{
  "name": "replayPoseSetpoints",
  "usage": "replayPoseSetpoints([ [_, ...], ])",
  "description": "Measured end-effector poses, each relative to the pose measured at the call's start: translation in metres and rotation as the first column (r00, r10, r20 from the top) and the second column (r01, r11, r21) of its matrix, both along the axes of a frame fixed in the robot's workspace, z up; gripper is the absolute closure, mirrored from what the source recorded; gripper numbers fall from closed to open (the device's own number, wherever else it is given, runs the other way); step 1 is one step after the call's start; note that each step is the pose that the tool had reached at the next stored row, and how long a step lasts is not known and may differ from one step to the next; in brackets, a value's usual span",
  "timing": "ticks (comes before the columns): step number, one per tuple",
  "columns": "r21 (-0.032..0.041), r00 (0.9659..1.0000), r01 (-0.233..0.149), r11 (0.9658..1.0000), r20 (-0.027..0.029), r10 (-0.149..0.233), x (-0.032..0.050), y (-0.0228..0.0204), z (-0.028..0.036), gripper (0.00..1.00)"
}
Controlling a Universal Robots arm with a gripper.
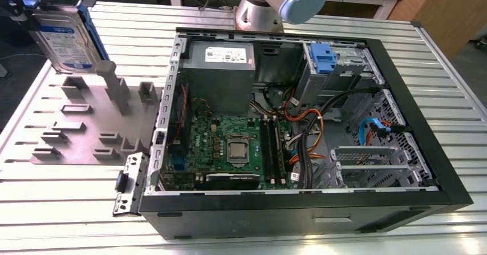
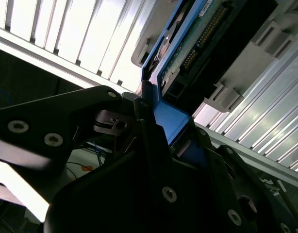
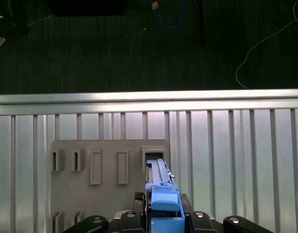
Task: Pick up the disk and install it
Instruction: 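Pick up the disk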
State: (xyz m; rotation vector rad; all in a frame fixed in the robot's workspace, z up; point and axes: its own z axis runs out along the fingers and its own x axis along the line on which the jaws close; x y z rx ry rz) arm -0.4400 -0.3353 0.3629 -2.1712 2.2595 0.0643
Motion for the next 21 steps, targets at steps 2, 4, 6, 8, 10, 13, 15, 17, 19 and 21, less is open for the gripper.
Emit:
replayPoseSetpoints([
  [2,0.0,1.0,0.0,1.0,-0.0002,0.0,0.0,0.0,0.0006,0.64],
  [4,0.0001,1.0,0.0,1.0,-0.0001,0.0,0.0,0.0,0.0009,0.64],
  [6,0.0001,1.0,0.0,1.0,-0.0002,0.0,0.0,0.0,0.0013,0.64],
  [8,0.0001,1.0,0.0,1.0,-0.0002,0.0,0.0,0.0,0.0018,0.64],
  [10,0.0001,1.0,0.0,1.0,-0.0002,0.0,0.0,0.0,0.0023,0.64],
  [13,0.0001,1.0,0.0,1.0,-0.0001,0.0,0.0,0.0,0.0031,0.64],
  [15,0.0001,1.0,0.0,1.0,-0.0001,0.0,0.0,0.0,0.0036,0.64],
  [17,0.0001,1.0,0.0,1.0,-0.0002,0.0,0.0,0.0,0.0039,0.64],
  [19,0.0002,1.0,0.0,1.0,-0.0001,0.0,0.0,0.0,0.0083,0.64],
  [21,0.0001,1.0,0.0,1.0,-0.0002,0.0,0.0,0.0,0.0086,0.64],
])
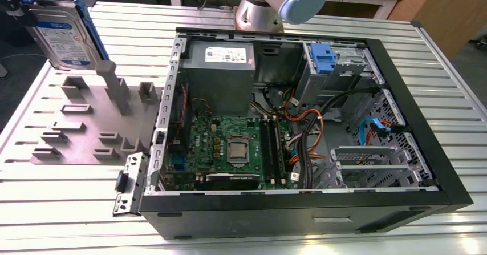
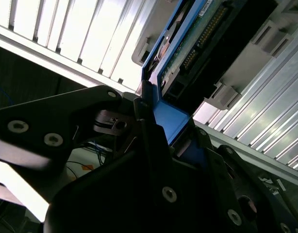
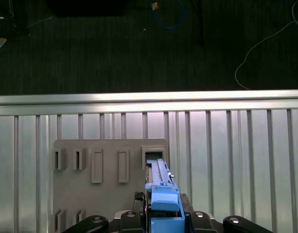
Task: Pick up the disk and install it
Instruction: 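Pick up the disk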
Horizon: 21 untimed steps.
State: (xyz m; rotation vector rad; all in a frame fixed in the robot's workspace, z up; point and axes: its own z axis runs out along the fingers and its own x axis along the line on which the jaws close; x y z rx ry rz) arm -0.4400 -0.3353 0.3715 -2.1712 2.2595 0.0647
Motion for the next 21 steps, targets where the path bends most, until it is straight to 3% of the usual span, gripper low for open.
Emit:
replayPoseSetpoints([
  [21,0.0001,1.0,0.0,1.0,0.0001,0.0,0.0,0.0,0.0051,0.64],
])
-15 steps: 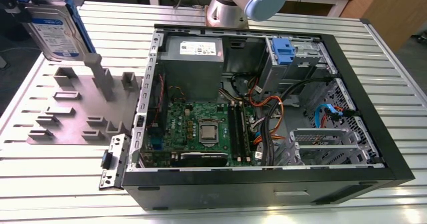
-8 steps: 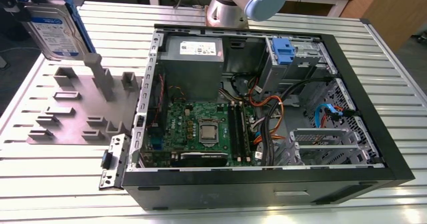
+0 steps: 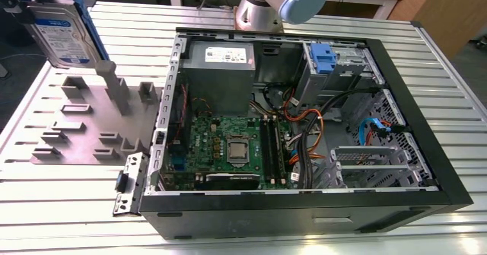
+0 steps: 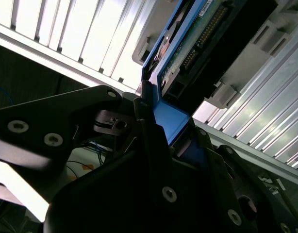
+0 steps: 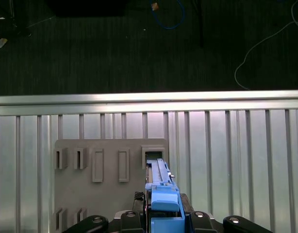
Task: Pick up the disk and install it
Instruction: 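Pick up the disk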
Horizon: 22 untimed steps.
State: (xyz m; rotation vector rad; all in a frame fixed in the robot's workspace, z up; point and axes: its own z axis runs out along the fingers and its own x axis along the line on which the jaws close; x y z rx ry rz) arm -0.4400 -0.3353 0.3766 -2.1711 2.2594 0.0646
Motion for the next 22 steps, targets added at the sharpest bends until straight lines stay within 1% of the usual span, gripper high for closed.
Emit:
replayPoseSetpoints([
  [22,0.0,1.0,0.0,1.0,-0.0001,0.0,0.0,0.0,0.0079,0.64],
])
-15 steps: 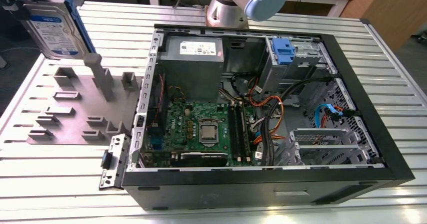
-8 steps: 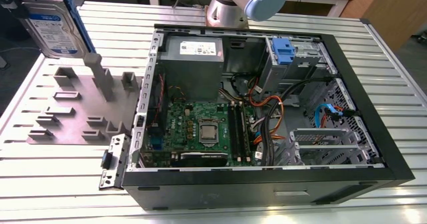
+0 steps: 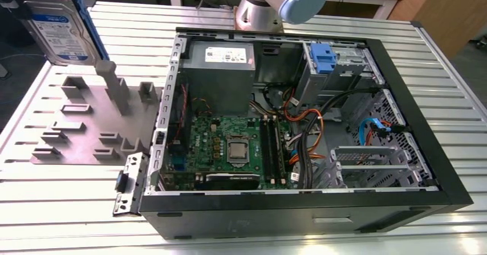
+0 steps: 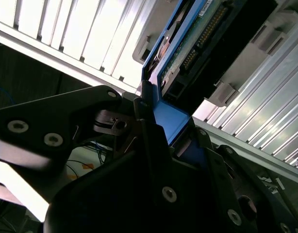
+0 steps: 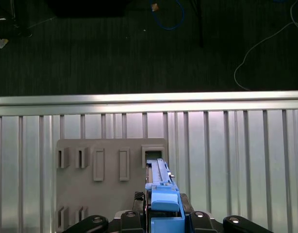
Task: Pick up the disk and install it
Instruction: 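Pick up the disk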
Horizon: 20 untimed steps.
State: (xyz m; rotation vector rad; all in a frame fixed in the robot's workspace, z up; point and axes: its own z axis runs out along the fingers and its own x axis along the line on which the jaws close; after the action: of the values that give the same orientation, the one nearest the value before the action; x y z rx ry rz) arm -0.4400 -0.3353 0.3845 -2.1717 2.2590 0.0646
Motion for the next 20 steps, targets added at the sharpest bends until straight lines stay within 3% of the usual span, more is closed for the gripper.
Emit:
replayPoseSetpoints([
  [20,0.0,1.0,0.0,1.0,0.0,0.0,0.0,0.0,0.0074,0.64],
])
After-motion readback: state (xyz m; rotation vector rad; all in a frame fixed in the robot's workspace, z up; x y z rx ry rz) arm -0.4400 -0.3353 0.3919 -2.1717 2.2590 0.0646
